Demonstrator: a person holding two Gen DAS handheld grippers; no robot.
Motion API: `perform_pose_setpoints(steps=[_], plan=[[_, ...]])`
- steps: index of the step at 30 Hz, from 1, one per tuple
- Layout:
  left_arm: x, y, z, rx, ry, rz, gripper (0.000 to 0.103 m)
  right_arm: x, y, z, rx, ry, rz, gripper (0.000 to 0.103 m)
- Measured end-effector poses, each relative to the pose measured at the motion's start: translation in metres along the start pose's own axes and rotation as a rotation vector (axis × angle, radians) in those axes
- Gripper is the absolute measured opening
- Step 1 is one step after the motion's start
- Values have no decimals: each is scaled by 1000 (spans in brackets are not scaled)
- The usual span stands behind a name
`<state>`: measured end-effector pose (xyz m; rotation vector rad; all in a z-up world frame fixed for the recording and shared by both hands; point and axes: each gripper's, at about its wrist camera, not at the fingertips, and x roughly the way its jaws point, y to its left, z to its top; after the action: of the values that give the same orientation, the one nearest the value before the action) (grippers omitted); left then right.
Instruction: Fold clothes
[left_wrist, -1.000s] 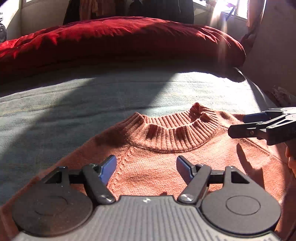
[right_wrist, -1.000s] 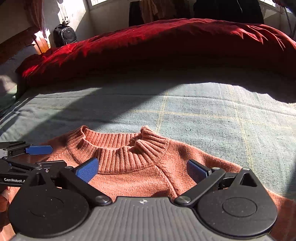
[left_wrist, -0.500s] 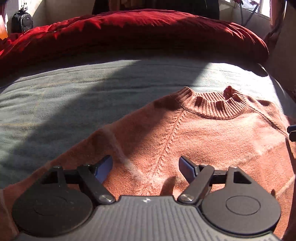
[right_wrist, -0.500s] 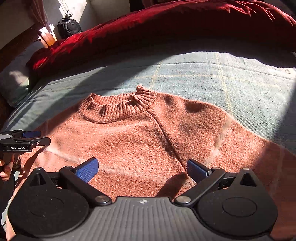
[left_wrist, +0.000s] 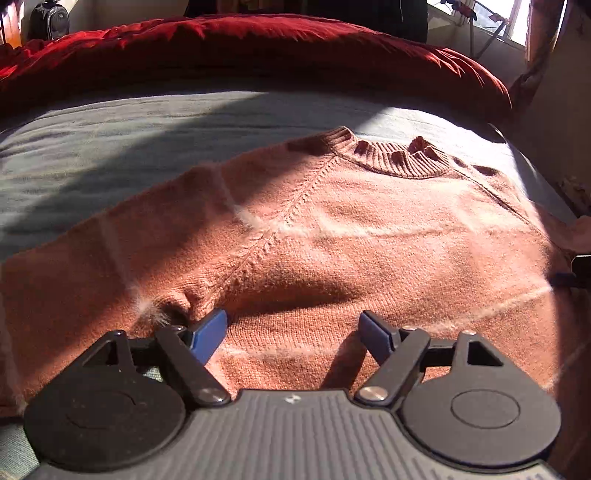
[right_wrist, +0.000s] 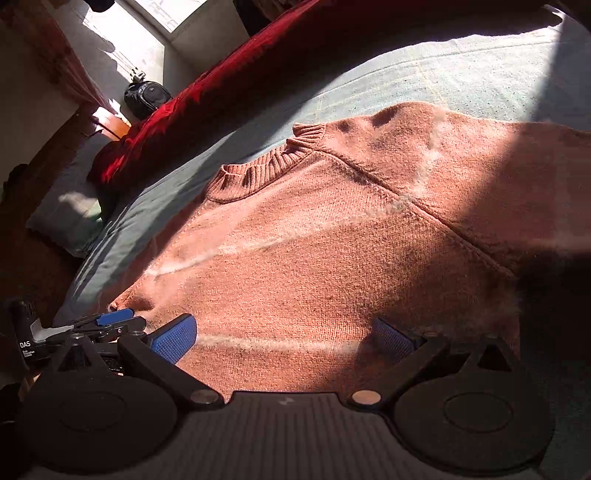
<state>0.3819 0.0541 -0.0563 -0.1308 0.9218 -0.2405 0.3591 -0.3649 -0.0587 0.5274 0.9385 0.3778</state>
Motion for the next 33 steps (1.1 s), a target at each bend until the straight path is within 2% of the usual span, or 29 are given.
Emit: perform_pose_setpoints(steps=[2,5,7,9,10,13,14,17,19,21,25,27,29,33], plan=[[-7,11,6,-64,-7,-39,77,-10,0,-4,32,-28,-19,103],[-22,-7,18,-31,-86,-122,80,-14,11,-9,31,-48,-23,103],[-18,-17,25,-35,-92,-178,81,-10,19,-14,27,-57,2,103],[0,-21,30,-65,-66,-193,81,0,27,-21,23,-58,5,103],[11,-20,32,-86,-43,-196,81,6,29,-23,20,-56,-6,103],[34,-14,30,-58,-57,-103,81,16,40,-36,-41,-72,-65,103],[41,-12,29,-48,-62,-72,76,16,43,-40,-73,-83,-81,103],[43,-7,30,-2,-83,-58,74,15,46,-47,-111,-106,-102,103],[42,-14,34,6,-78,-19,74,15,45,-49,-105,-120,-100,103],[34,-24,37,-12,-62,-18,73,13,43,-50,-85,-136,-95,103],[15,-60,27,51,-63,-236,78,11,40,-55,-56,-165,-79,103],[12,-77,20,96,-56,-291,79,12,40,-56,-59,-167,-81,103],[17,-94,8,145,-33,-301,79,12,42,-57,-66,-164,-92,103],[26,-97,-17,186,-11,-213,79,3,49,-66,-125,-134,-136,103]])
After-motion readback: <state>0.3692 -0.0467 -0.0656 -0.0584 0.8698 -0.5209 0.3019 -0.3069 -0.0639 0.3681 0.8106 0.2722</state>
